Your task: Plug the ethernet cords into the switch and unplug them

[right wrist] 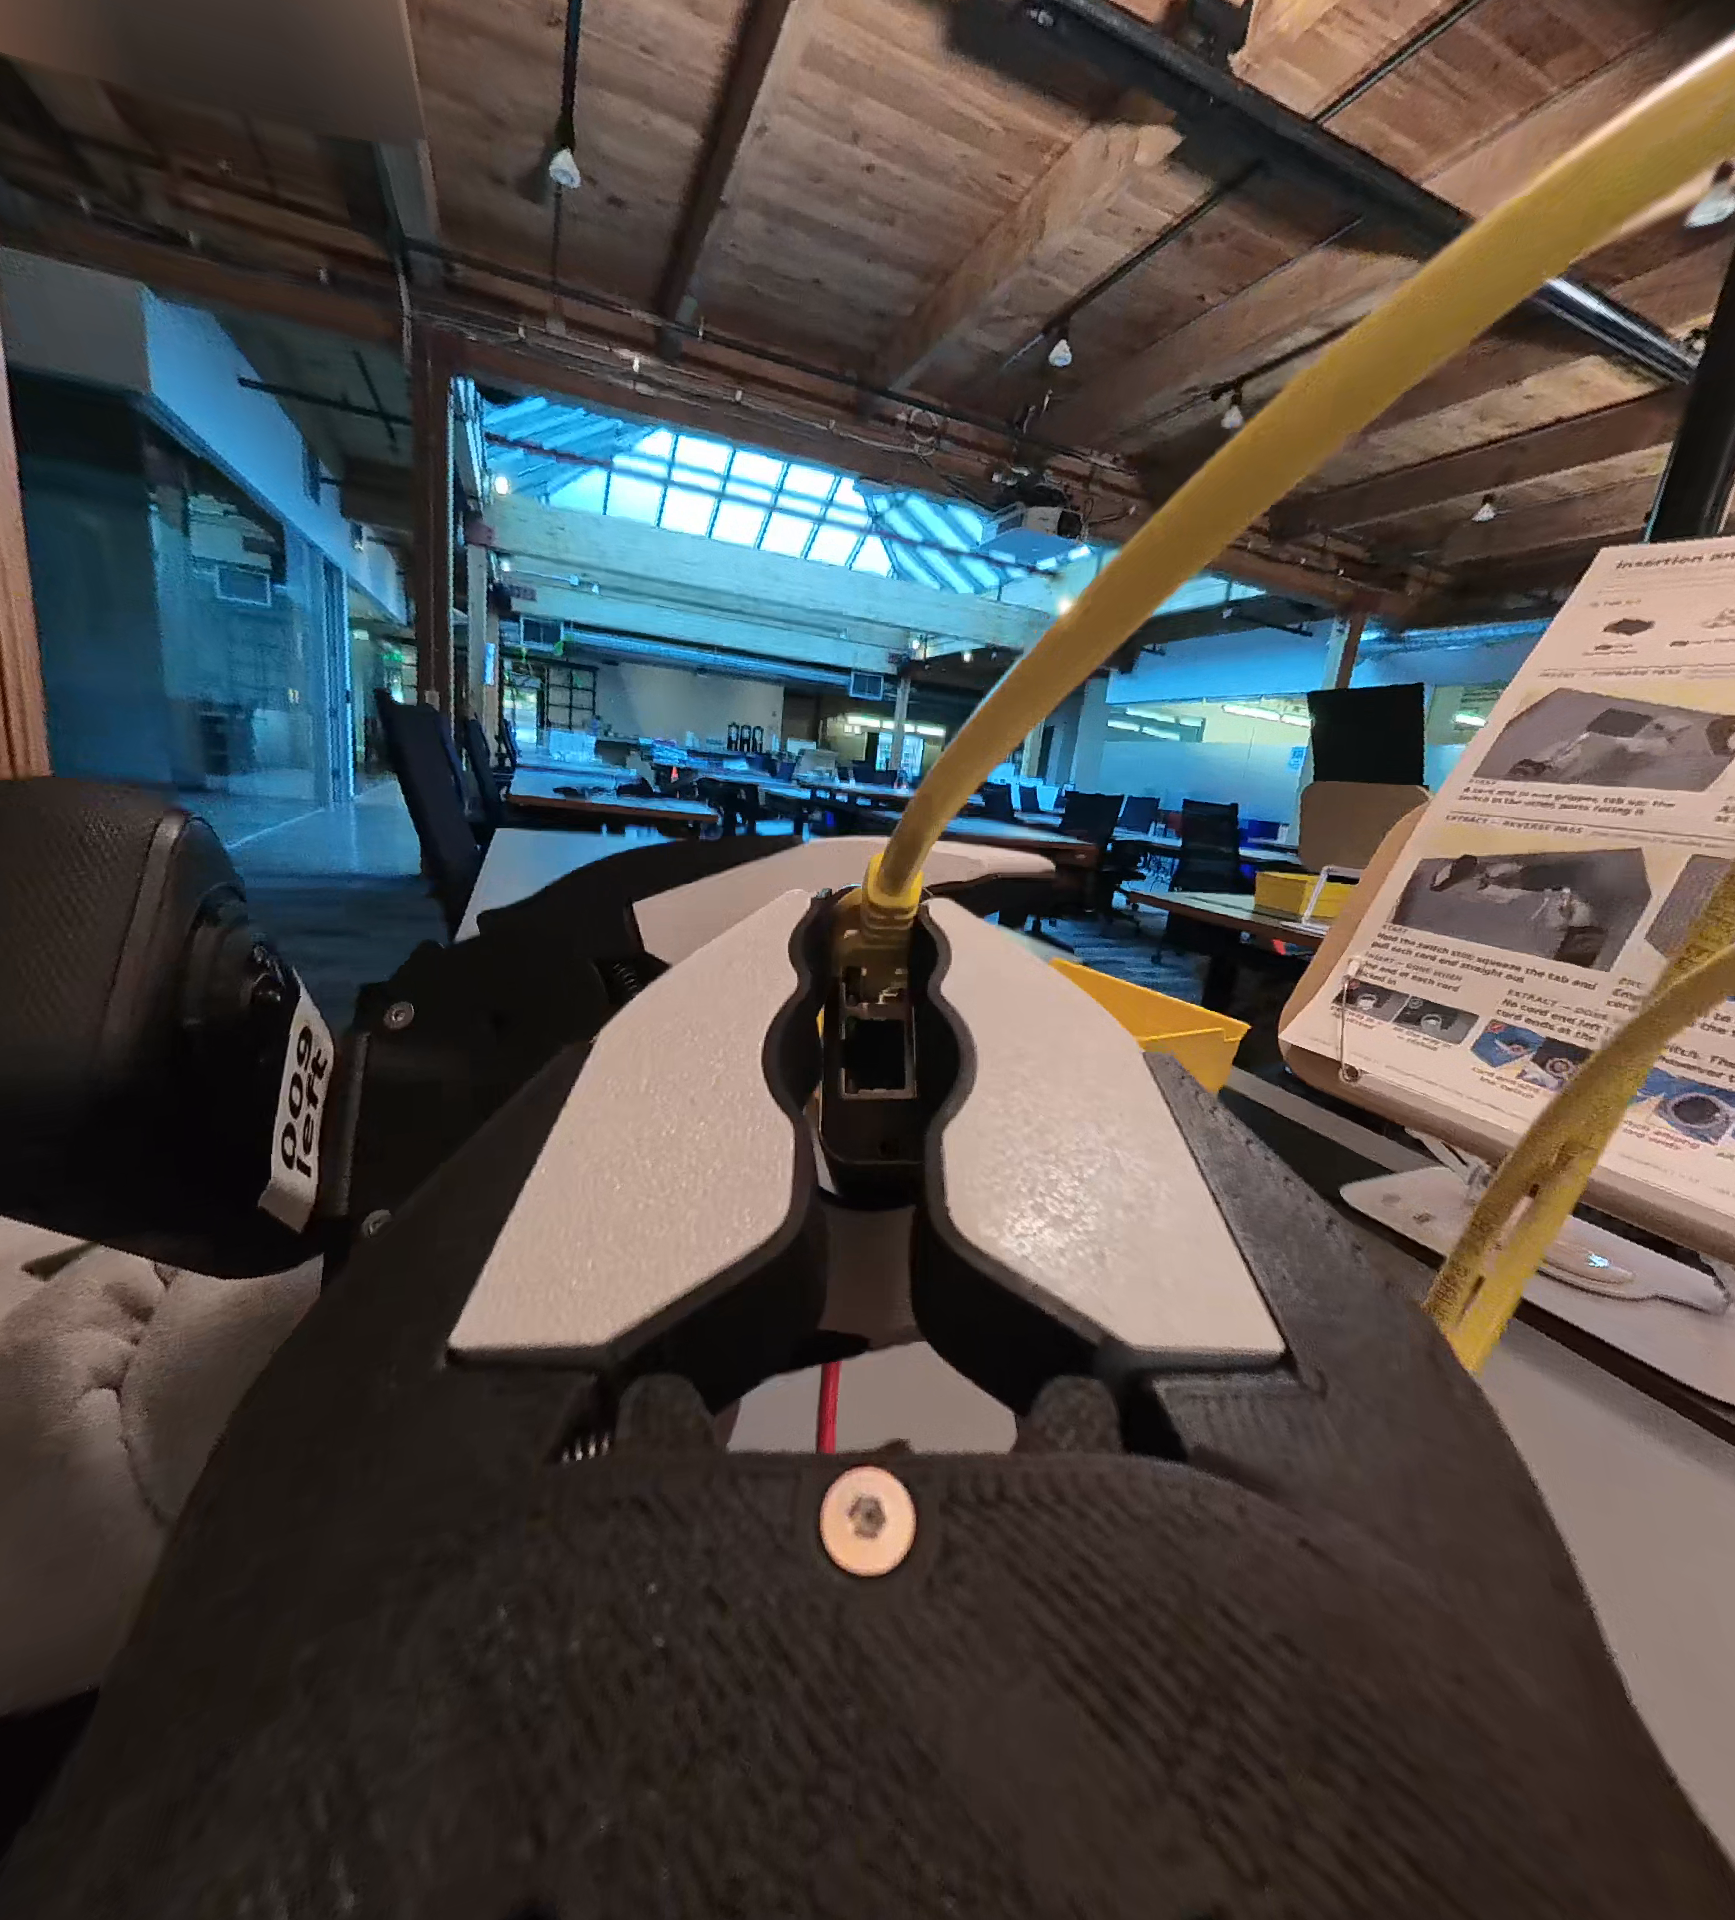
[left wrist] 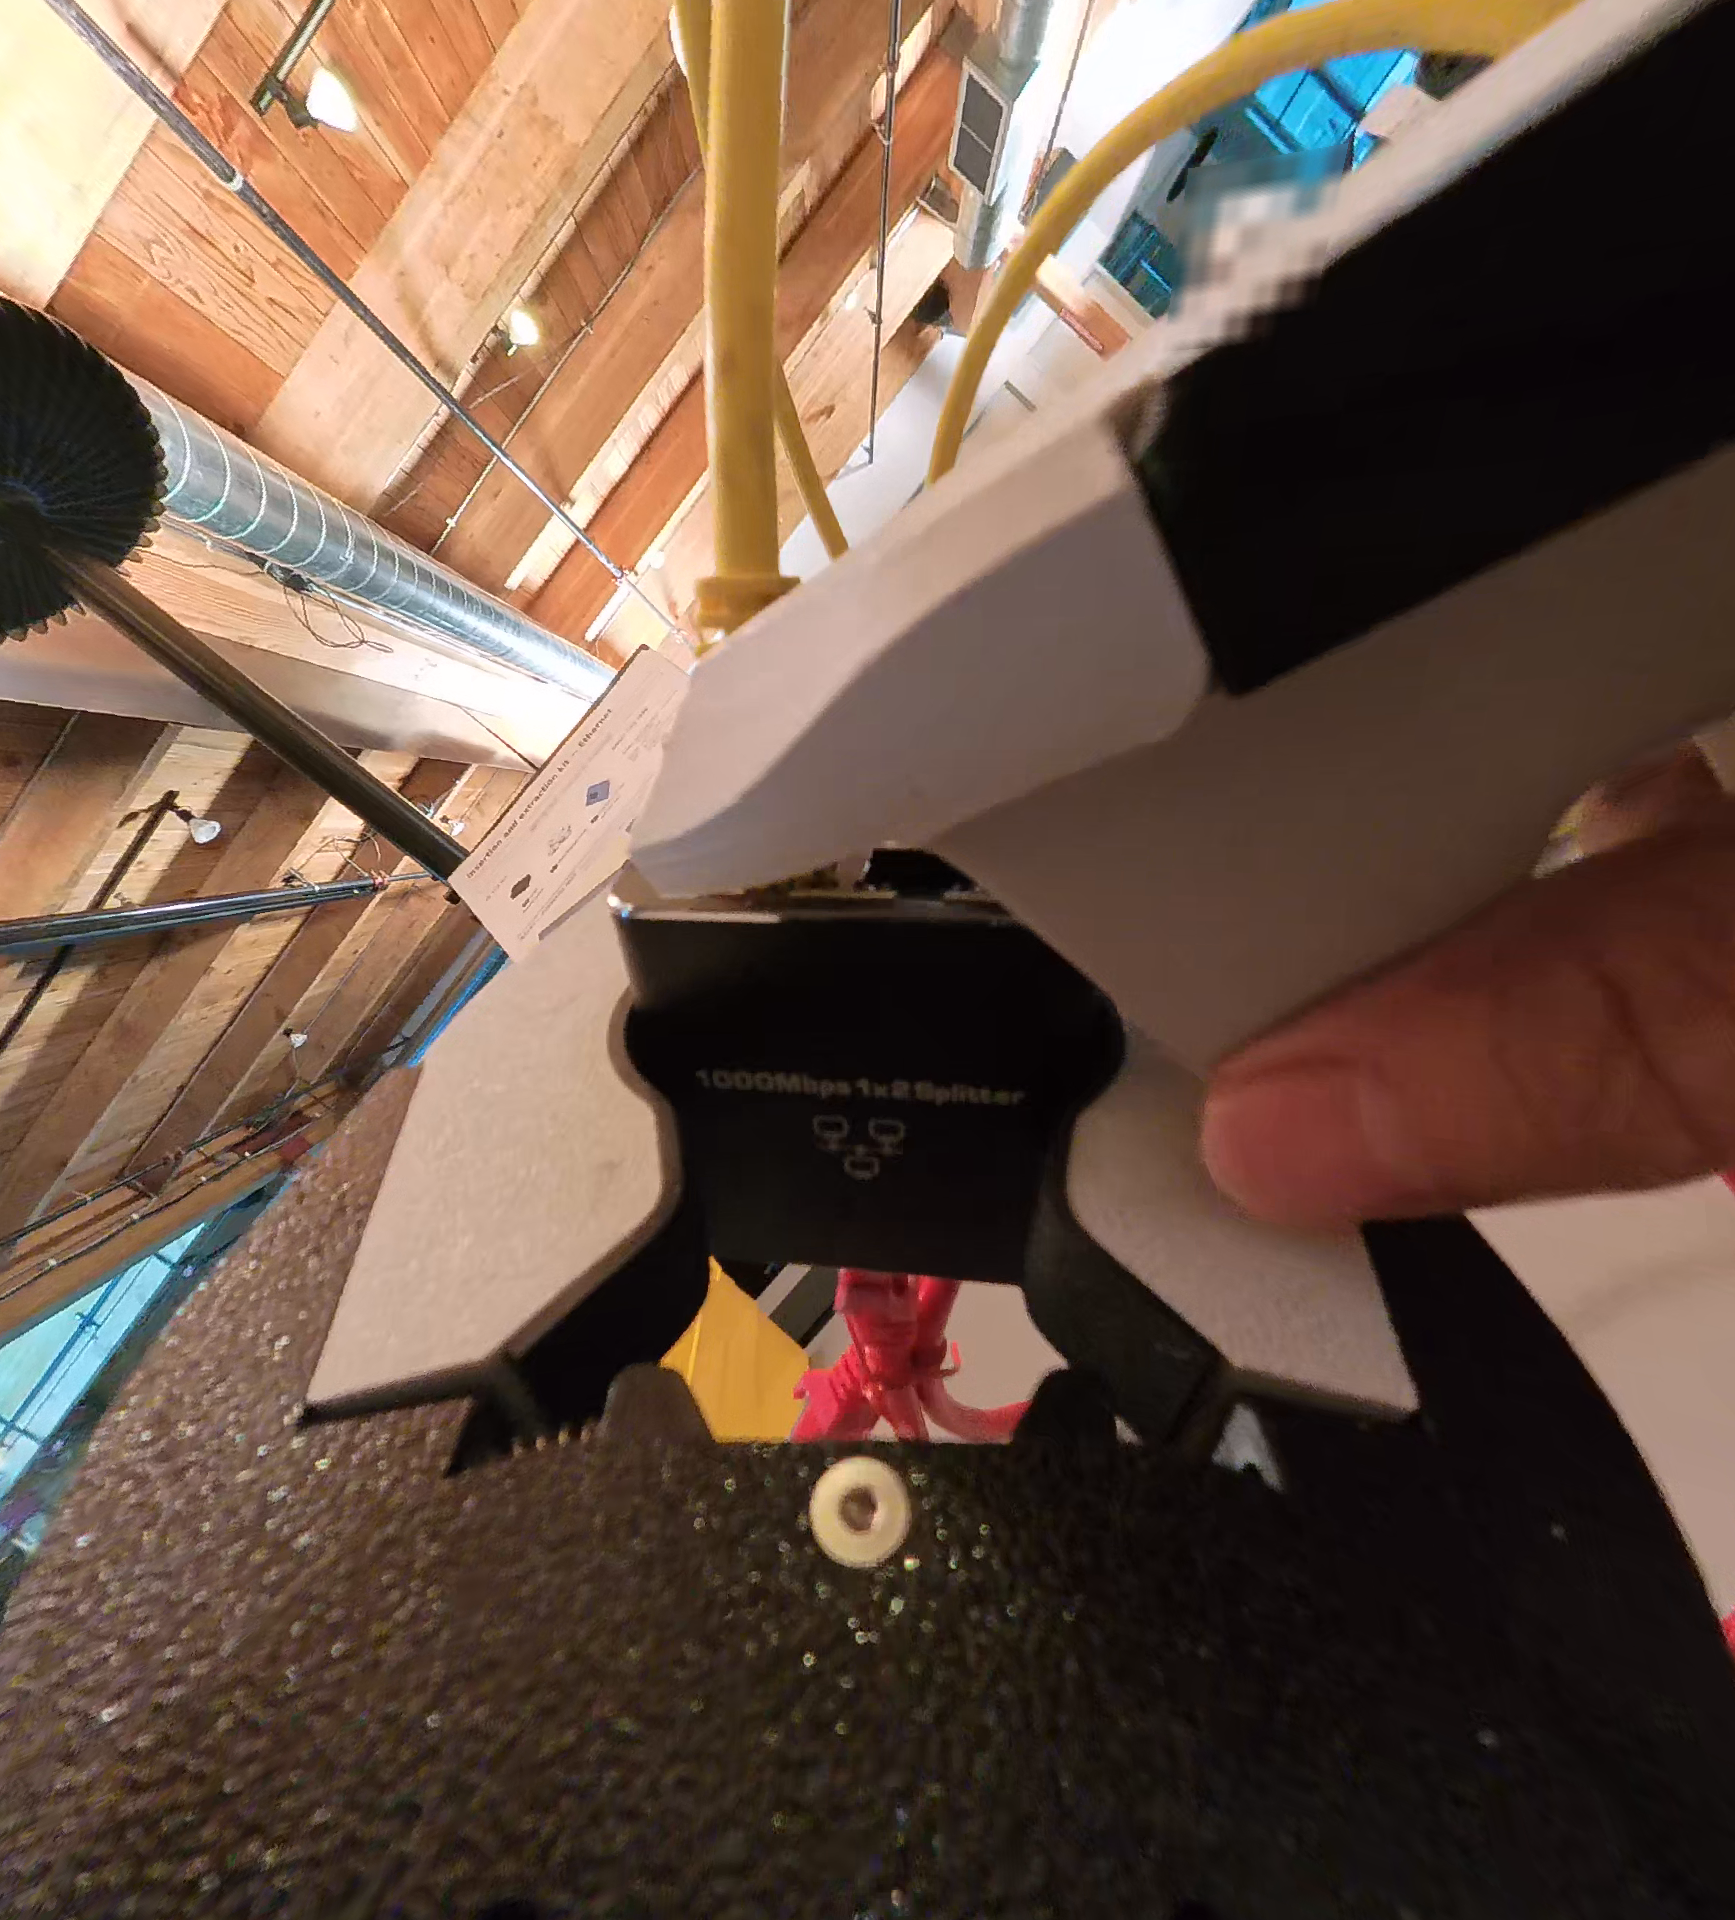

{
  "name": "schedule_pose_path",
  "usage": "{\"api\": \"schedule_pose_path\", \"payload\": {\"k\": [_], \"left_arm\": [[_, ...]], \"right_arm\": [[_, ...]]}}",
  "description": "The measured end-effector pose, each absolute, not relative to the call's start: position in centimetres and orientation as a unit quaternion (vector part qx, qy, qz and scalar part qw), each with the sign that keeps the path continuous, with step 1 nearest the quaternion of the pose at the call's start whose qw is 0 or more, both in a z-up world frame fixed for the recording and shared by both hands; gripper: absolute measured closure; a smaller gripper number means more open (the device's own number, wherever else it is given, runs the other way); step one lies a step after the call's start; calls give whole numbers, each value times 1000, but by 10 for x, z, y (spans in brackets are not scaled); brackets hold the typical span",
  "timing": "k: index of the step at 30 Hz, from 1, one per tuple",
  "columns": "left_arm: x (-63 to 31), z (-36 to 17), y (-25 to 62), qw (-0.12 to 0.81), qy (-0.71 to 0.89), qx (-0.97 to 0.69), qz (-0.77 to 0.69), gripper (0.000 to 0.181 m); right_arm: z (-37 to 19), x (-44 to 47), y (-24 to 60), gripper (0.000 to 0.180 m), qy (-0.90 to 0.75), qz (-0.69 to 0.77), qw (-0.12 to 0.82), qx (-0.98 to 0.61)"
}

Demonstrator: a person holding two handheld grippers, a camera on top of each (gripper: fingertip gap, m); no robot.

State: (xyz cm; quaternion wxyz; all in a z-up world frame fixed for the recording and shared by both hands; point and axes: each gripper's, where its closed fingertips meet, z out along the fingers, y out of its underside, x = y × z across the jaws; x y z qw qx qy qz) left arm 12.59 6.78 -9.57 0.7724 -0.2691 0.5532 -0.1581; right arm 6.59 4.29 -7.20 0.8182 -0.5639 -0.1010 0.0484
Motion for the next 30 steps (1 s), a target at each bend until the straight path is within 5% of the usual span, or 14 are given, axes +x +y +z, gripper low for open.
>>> {"api": "schedule_pose_path", "payload": {"k": [1, 18, 30], "left_arm": [[126, -96, 68, 772, 554, -269, -156, 105], [135, -111, 64, 729, 544, -314, -272, 105], [126, -99, 62, 752, 519, -292, -283, 105]], "right_arm": [[-73, 66, 43, 165, -107, 43, 809, -576], [-87, 68, 52, 164, -161, -154, 715, -663], [-78, 59, 50, 163, -170, -167, 721, -651]]}}
